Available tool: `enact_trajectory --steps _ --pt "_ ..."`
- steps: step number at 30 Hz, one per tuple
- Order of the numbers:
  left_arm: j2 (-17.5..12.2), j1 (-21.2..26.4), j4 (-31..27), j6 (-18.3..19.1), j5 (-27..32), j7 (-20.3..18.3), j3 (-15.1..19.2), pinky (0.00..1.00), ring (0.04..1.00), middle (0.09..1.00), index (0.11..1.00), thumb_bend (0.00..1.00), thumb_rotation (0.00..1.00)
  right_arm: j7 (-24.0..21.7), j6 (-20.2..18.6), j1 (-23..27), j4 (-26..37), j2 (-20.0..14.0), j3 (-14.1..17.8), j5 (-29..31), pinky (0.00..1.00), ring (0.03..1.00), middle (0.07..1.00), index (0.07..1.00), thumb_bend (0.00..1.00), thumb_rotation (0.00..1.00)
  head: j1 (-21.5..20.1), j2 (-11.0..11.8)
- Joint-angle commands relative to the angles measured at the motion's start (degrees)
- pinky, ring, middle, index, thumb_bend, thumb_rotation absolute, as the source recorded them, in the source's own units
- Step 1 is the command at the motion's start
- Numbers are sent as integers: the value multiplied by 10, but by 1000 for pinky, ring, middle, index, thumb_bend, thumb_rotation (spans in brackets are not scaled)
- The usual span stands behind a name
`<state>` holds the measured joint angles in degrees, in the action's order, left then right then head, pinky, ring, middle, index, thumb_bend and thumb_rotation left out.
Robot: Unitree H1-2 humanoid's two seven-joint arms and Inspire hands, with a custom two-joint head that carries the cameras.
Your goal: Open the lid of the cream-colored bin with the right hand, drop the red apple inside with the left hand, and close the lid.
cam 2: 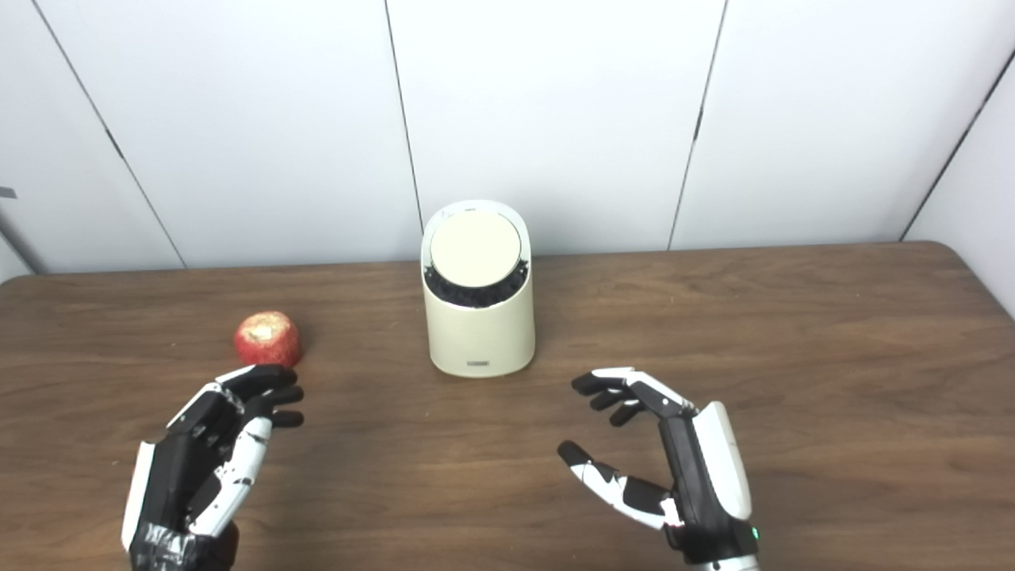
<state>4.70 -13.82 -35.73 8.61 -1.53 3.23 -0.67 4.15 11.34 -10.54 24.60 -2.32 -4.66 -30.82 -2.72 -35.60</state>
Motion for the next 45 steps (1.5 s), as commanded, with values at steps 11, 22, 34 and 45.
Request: enact_trajectory --steps 11,22,34,45 --pt "-5 -42 -11 -7 1 -2 3 606 679 689 654 203 230 8 12 -50 18 3 -5 -2 457 580 627 615 312 104 0 -2" --pt "4 -44 6 -23 0 2 -4 616 684 692 656 199 201 -7 11 -42 23 -16 -10 -57 560 691 733 718 393 343 3 2" --pt "2 -47 12 -29 3 5 0 611 683 692 655 208 209 -90 -89 87 83 10 -10 -146 846 937 962 930 571 891 -2 1" --pt "3 -48 17 -30 6 3 1 618 685 689 654 207 213 -123 -188 275 39 8 -8 -156 827 925 952 953 669 946 -5 4"
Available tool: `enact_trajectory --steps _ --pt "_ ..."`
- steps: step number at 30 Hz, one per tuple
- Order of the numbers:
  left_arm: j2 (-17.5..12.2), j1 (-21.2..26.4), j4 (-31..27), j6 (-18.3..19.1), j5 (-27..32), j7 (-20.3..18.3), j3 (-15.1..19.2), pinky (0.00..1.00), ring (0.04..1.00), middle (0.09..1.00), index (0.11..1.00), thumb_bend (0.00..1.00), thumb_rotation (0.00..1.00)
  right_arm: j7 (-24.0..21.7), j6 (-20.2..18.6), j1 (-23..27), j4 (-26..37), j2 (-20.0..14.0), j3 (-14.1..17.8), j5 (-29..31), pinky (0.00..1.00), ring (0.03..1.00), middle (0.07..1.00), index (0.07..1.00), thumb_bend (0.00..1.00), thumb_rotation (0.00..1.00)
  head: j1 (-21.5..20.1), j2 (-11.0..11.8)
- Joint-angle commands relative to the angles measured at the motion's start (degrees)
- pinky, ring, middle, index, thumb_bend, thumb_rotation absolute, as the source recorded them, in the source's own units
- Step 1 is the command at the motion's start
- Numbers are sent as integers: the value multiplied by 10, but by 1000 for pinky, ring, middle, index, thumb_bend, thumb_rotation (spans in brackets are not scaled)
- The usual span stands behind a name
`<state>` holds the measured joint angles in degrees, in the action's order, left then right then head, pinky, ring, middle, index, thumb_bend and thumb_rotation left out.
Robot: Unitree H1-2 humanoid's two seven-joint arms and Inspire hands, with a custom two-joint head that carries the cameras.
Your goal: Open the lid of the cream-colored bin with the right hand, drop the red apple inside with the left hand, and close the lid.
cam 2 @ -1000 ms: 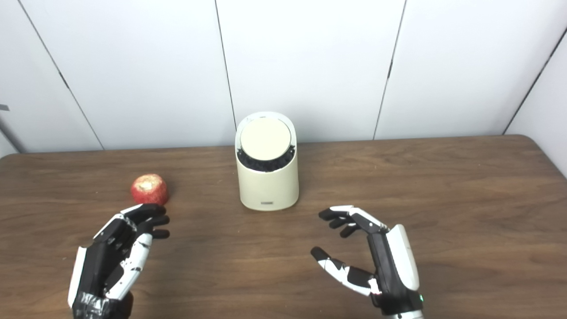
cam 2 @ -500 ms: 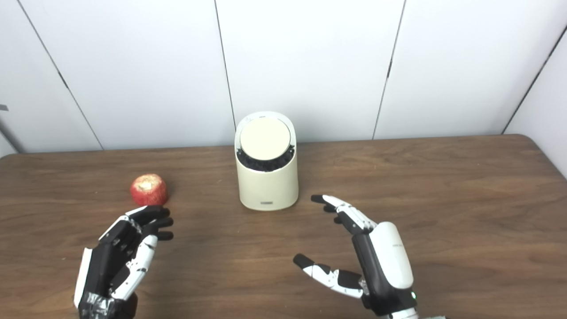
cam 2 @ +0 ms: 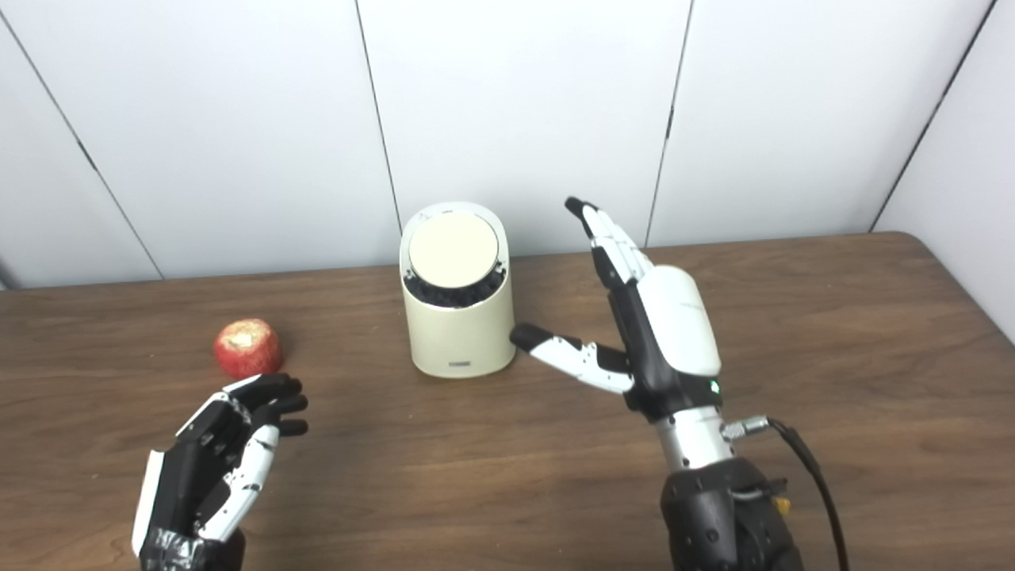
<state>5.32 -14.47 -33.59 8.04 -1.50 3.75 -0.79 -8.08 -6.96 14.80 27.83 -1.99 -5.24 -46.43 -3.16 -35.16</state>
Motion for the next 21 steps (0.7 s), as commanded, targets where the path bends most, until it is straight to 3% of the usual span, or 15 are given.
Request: enact_trajectory --steps 1,4,8,13,21 --pt "-4 -41 -3 -26 6 -3 2 618 685 689 655 207 213 -2 -10 34 3 6 -4 0 831 924 944 952 667 938 0 0" --pt "-4 -41 -1 -27 5 -3 1 617 684 690 656 206 209 -17 -41 75 -6 8 -12 -20 819 901 891 933 672 931 1 1" --pt "-3 -40 3 -30 0 -2 -1 613 681 689 655 204 212 -33 -78 125 -33 6 -21 -45 777 884 894 907 680 887 1 3" --pt "-2 -39 10 -34 -5 -2 -6 614 687 696 661 195 213 -21 -99 181 -98 2 -42 -98 641 810 875 883 765 732 4 6" --pt "5 -41 13 -38 -10 2 -16 607 684 696 662 198 208 29 -102 232 -207 -5 -71 -143 761 857 889 890 753 597 8 9"
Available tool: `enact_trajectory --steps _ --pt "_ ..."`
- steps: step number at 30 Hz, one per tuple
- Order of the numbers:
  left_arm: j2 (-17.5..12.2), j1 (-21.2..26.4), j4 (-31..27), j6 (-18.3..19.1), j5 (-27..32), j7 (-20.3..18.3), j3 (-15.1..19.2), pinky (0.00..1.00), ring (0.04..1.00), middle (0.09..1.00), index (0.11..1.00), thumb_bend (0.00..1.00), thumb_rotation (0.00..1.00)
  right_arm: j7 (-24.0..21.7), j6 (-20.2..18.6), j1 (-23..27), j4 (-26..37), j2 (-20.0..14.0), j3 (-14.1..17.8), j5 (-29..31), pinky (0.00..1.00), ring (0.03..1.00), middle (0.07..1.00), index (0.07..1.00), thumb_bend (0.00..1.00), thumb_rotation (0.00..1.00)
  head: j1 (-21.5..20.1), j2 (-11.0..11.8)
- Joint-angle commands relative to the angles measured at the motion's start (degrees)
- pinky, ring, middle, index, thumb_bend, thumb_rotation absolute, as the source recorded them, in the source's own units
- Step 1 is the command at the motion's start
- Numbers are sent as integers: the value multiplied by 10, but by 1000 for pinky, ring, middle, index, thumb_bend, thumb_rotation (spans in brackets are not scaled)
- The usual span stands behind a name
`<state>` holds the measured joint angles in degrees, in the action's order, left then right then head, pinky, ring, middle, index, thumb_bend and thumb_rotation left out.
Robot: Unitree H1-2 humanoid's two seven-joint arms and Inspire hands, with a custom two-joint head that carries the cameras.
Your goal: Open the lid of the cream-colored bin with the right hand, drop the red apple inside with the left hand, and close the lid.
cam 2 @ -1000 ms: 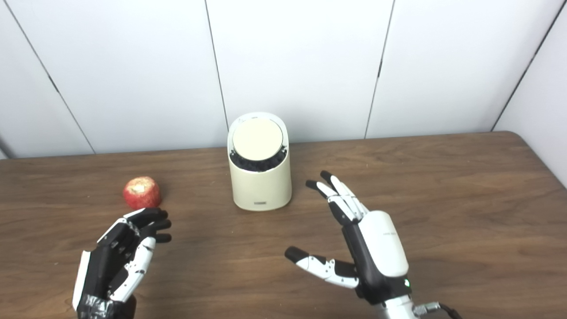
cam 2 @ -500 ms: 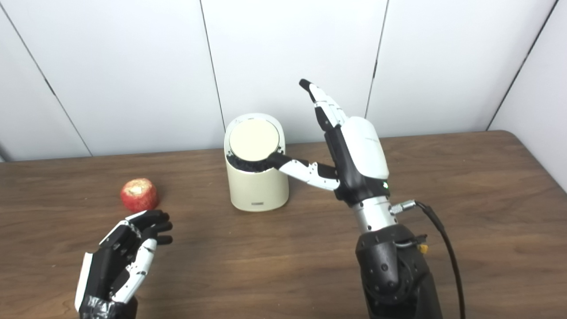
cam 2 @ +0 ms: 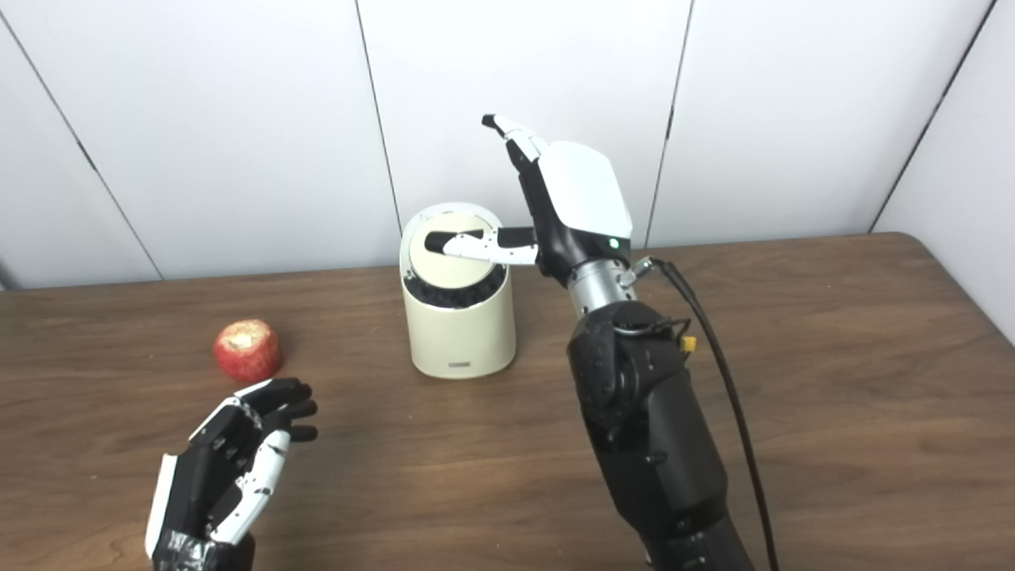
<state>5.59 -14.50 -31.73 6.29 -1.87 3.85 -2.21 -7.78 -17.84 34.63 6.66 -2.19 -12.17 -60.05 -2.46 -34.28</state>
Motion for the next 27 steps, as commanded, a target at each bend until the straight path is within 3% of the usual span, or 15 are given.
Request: enact_trajectory --steps 1,12,20,27 --pt "2 -41 -5 -21 -7 1 -3 604 682 695 662 195 207 33 8 37 -4 -5 -5 -9 751 852 882 884 750 593 1 0" --pt "2 -48 -13 -23 -13 3 -14 600 684 700 666 188 217 54 -4 74 -109 -14 -34 -9 776 865 889 888 730 525 1 -5" --pt "3 -58 -28 -15 -23 4 -20 611 692 704 670 190 221 59 -11 81 -137 -29 -49 -12 769 846 874 874 716 494 2 -15" --pt "3 -59 -34 -10 -21 2 -23 623 700 708 674 200 252 61 -21 80 -144 -43 -62 -21 749 848 879 885 884 312 1 -20"
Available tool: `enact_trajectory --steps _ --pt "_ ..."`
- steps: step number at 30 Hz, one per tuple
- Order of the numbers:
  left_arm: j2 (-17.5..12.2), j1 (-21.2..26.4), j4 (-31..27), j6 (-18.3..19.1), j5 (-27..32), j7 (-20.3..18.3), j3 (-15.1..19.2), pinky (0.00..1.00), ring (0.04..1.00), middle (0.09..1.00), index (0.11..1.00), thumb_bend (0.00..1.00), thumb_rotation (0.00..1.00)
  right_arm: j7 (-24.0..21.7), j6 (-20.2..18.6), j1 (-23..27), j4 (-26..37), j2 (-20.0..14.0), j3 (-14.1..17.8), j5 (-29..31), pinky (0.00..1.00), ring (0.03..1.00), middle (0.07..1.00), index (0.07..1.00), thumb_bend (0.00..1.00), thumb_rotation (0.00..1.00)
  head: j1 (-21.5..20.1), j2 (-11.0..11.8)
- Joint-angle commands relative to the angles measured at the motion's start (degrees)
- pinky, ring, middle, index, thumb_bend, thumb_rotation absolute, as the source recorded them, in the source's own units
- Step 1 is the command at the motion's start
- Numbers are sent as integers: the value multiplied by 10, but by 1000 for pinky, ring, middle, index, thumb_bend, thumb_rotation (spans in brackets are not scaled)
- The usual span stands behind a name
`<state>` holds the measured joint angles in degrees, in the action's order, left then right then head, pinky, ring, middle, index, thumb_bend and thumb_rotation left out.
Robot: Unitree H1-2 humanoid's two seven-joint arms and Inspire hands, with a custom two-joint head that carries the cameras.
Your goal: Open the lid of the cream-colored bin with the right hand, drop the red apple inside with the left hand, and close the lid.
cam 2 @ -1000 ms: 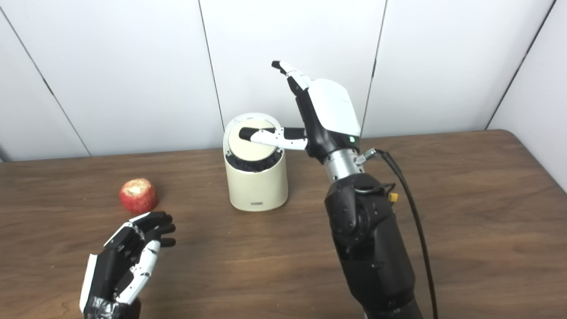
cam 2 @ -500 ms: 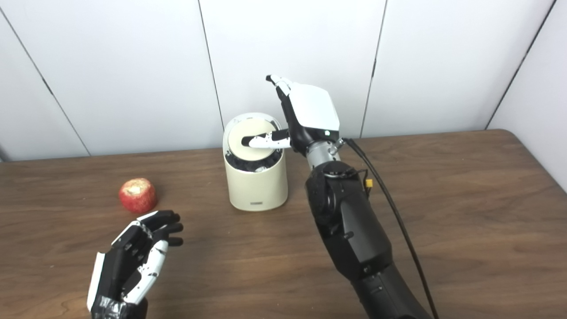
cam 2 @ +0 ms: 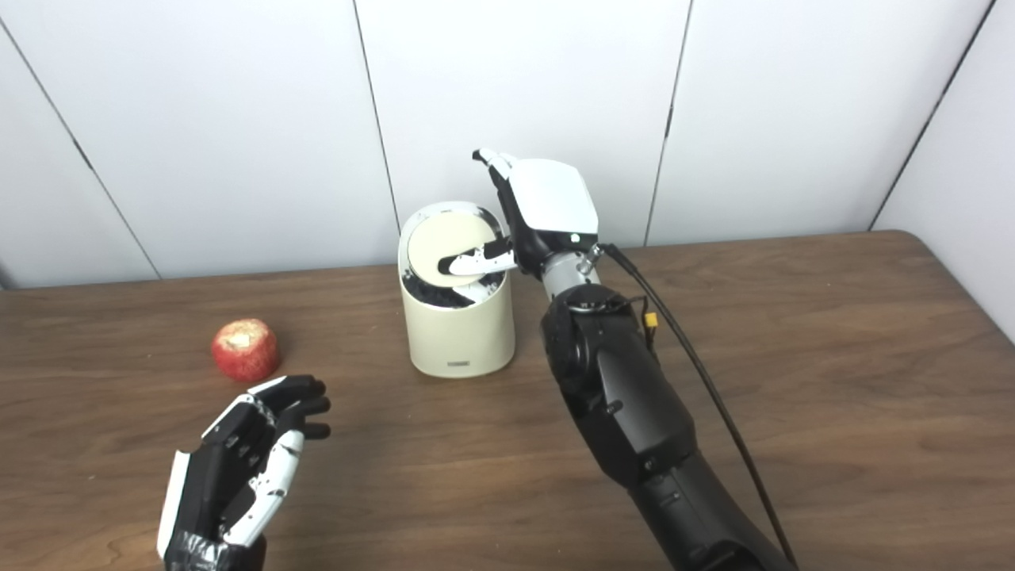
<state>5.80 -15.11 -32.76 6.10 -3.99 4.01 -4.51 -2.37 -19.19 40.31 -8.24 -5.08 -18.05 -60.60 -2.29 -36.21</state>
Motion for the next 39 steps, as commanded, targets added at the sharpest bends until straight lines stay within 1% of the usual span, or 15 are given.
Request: enact_trajectory --steps 1,5,7,12,17,23,26,27,28,29,30,31,33,35,39 --pt "2 -53 -24 -7 1 1 0 624 701 709 674 201 252 8 -10 23 4 -16 -6 -21 739 840 873 880 909 272 -1 0" --pt "5 -51 -21 -6 6 3 2 623 698 707 672 198 249 13 -23 25 -4 -24 -22 -44 733 825 860 869 939 195 -1 5" --pt "4 -50 -20 -6 2 4 2 622 697 706 672 188 249 19 -25 25 -6 -25 -25 -48 723 812 846 859 944 132 -1 5" --pt "1 -46 -16 -12 2 3 4 611 690 701 670 184 251 30 -25 24 -9 -27 -29 -48 701 797 833 846 952 78 -2 5" --pt "1 -39 -13 -7 5 2 5 608 687 698 667 187 254 33 -27 19 -9 -28 -32 -48 678 787 824 841 944 57 -4 5" --pt "3 -17 11 -13 5 4 10 603 683 697 667 192 257 52 -16 13 -30 -28 -33 -32 666 778 818 834 943 83 -5 17" --pt "2 -7 24 -17 2 5 13 599 680 693 663 192 254 54 -11 12 -26 -25 -24 -8 697 796 832 846 869 171 -9 22" --pt "2 -3 29 -20 -1 5 14 598 679 693 661 192 252 54 -10 12 -21 -23 -19 3 707 807 842 853 830 256 -10 25" --pt "2 0 34 -23 -3 6 14 594 675 691 658 193 248 56 -9 13 -18 -22 -15 11 716 816 849 859 773 380 -10 27" --pt "1 2 40 -28 -8 8 15 592 674 690 657 194 245 54 -10 13 -10 -20 -10 18 719 819 851 860 754 422 -10 29" --pt "1 5 45 -32 -11 8 16 586 669 686 653 197 250 49 -13 14 0 -19 -6 25 724 822 852 860 706 568 -10 32" --pt "0 7 49 -35 -14 9 16 584 666 685 652 192 247 45 -16 14 7 -18 -3 30 739 831 858 865 681 781 -10 32" --pt "-1 11 56 -36 -12 9 18 585 667 686 652 189 240 33 -19 14 27 -20 5 43 746 836 859 866 691 926 -12 34" --pt "-1 15 61 -34 -9 8 19 590 671 687 651 188 207 22 -21 13 43 -22 11 53 747 835 856 860 740 985 -12 36" --pt "0 21 69 -35 -11 9 20 589 669 686 651 198 202 8 -25 4 85 -30 25 75 754 831 856 853 786 1000 -12 42"
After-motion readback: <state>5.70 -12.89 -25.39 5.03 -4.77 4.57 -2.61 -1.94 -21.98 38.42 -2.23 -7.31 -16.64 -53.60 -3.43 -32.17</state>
